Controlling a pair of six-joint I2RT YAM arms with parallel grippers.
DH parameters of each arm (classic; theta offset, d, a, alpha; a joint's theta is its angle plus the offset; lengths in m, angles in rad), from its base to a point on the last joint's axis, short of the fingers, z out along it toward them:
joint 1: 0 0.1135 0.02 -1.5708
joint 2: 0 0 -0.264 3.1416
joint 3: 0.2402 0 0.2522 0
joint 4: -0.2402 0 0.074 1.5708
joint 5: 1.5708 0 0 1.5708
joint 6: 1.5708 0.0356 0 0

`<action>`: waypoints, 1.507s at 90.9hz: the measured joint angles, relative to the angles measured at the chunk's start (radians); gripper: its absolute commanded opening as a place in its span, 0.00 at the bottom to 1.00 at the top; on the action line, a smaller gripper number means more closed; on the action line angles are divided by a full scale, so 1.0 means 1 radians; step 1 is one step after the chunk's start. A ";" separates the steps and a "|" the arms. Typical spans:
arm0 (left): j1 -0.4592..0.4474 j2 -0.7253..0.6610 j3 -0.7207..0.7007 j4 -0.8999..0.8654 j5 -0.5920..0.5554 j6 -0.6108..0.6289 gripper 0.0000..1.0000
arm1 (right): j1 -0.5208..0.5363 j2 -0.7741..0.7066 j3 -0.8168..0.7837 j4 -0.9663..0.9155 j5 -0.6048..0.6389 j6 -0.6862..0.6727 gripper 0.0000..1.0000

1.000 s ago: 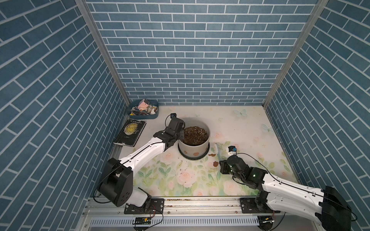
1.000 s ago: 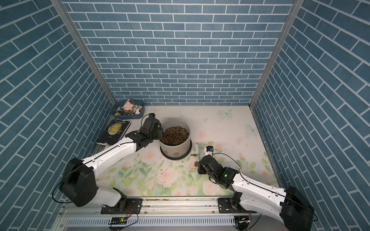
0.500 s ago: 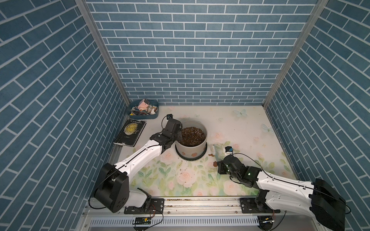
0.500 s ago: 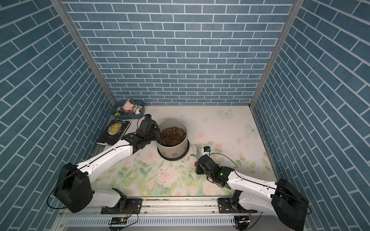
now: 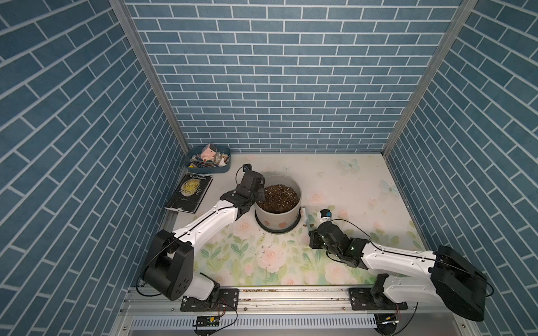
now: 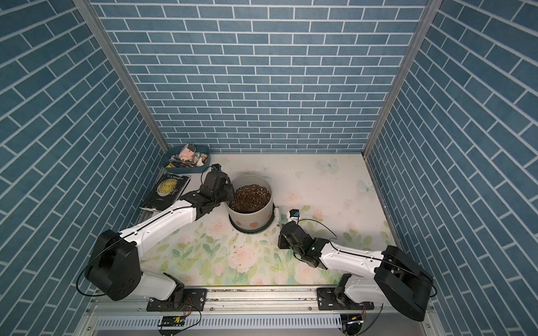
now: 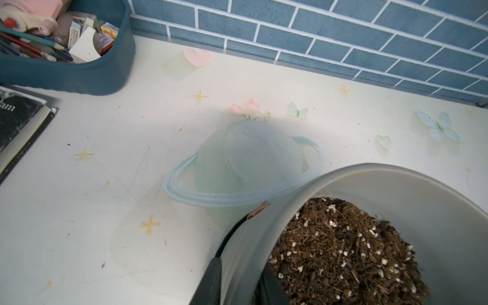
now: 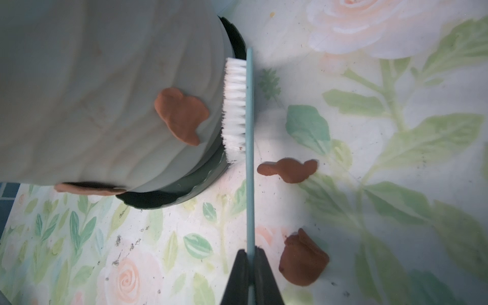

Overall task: Scrub the dried mud off the ceramic pot
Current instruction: Rotate the pot on the tray, then brush off the soil from the pot.

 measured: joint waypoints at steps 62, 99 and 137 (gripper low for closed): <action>-0.005 -0.047 -0.040 0.001 0.003 -0.014 0.00 | 0.074 0.013 0.025 0.020 0.073 0.004 0.00; -0.009 -0.049 -0.040 -0.002 -0.006 -0.019 0.00 | 0.074 -0.156 0.025 -0.035 0.066 0.038 0.00; -0.009 -0.047 -0.032 -0.018 -0.008 -0.026 0.00 | 0.045 0.006 0.061 -0.140 0.114 0.055 0.00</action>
